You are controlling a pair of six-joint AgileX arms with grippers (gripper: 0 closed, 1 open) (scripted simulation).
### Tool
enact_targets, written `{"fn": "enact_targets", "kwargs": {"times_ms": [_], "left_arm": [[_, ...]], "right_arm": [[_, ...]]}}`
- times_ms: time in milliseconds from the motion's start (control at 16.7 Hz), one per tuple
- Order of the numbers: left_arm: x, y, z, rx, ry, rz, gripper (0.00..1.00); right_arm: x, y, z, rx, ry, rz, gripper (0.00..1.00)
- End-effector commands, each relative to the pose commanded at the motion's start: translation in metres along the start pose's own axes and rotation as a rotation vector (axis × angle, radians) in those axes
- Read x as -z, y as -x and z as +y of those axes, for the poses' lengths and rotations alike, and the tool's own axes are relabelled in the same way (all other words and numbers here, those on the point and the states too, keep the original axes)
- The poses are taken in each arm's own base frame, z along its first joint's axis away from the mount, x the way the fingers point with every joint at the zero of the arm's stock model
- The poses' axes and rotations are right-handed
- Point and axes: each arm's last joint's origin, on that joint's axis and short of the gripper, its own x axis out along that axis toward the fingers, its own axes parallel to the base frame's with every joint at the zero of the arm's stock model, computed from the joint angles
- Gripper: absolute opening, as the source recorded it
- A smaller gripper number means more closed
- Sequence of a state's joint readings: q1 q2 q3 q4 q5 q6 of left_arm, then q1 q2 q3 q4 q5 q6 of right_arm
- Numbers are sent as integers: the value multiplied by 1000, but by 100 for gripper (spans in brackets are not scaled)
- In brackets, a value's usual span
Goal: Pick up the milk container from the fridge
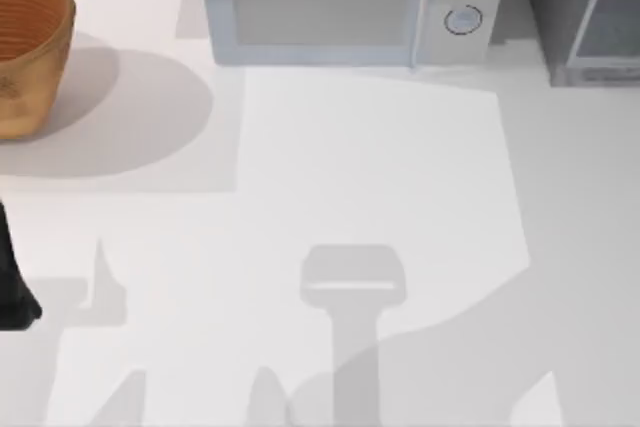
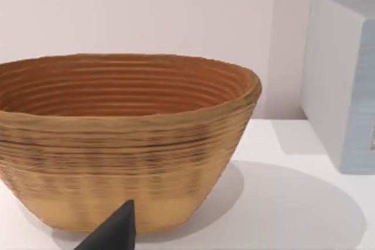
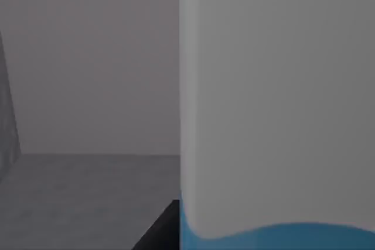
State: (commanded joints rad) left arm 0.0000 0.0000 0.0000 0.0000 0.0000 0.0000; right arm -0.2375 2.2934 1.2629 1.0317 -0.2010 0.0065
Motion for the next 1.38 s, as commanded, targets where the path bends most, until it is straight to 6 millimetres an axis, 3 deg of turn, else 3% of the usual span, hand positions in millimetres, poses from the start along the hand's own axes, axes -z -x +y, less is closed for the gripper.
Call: {"fn": "enact_targets", "kwargs": {"times_ms": [120,660,1140,1380], "left_arm": [[0,0,0,0,0,0,100],[0,0,0,0,0,0,100],[0,0,0,0,0,0,100],[0,0,0,0,0,0,100]], "right_arm": [[0,0,0,0,0,0,0],[-2,0,-1,3,-1,-2,0],[-48,1,-2,3,-2,2,0],[-48,1,-2,3,-4,4,0]]}}
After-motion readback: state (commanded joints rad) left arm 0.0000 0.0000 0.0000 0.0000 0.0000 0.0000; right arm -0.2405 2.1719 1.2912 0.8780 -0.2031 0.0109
